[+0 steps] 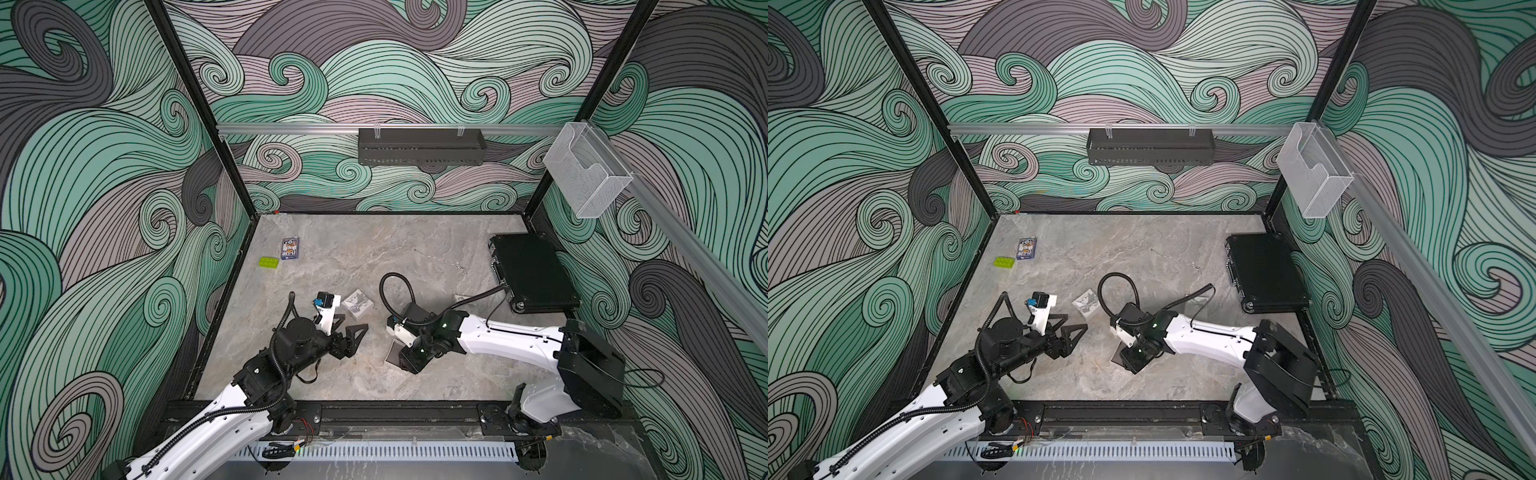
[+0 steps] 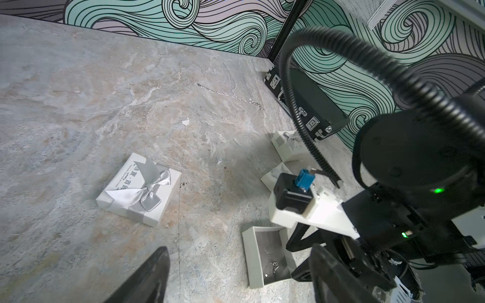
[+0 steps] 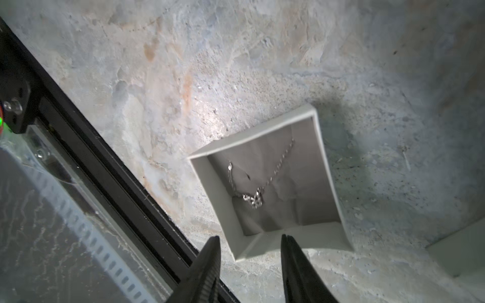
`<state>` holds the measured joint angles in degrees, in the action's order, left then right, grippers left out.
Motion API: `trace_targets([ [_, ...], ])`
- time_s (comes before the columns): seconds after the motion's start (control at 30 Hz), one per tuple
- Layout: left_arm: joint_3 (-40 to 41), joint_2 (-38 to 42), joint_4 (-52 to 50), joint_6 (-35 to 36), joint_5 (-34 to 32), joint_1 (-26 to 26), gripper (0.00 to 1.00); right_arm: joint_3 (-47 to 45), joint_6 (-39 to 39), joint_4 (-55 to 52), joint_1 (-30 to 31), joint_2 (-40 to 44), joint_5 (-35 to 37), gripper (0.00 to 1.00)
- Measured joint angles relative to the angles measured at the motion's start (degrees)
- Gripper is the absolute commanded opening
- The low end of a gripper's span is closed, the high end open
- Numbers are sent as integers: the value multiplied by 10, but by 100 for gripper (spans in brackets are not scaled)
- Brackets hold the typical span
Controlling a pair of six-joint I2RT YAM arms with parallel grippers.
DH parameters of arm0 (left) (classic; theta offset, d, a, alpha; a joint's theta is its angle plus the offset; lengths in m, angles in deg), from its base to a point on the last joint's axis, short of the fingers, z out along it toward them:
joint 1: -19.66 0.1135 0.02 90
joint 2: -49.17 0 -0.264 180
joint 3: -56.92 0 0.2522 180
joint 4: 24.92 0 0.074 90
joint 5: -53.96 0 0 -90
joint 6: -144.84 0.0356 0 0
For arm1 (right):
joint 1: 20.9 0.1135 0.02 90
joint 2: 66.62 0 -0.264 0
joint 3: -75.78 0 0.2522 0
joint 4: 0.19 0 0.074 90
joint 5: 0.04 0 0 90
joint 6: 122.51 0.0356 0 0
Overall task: Take the necklace out of the lift-off lid jewelry box
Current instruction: Take out the inner lining from the jewelry box.
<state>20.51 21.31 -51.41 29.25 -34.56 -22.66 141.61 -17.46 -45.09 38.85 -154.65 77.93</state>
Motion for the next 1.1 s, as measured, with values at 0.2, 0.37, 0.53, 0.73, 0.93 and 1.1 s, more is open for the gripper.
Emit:
trace_targets([
  [0.2, 0, -1, -2, 0, 0, 0, 82, 16, -6, 0, 5, -19, 16, 40],
  [0.37, 0, -3, -3, 0, -1, 0, 82, 25, -12, -2, 7, -37, 31, 40],
  [0.53, 0, -5, -3, 0, -2, 0, 82, 27, -14, -17, 8, -52, 44, 40],
  [0.73, 0, -5, -4, 0, -2, 0, 82, 48, -17, -35, 8, -52, 68, 42],
  [0.93, 0, -5, -6, 0, -2, 2, 82, 61, -21, -56, 8, -62, 97, 47],
  [1.1, 0, -4, -6, 0, -2, 2, 82, 63, -18, -64, 11, -76, 103, 50],
])
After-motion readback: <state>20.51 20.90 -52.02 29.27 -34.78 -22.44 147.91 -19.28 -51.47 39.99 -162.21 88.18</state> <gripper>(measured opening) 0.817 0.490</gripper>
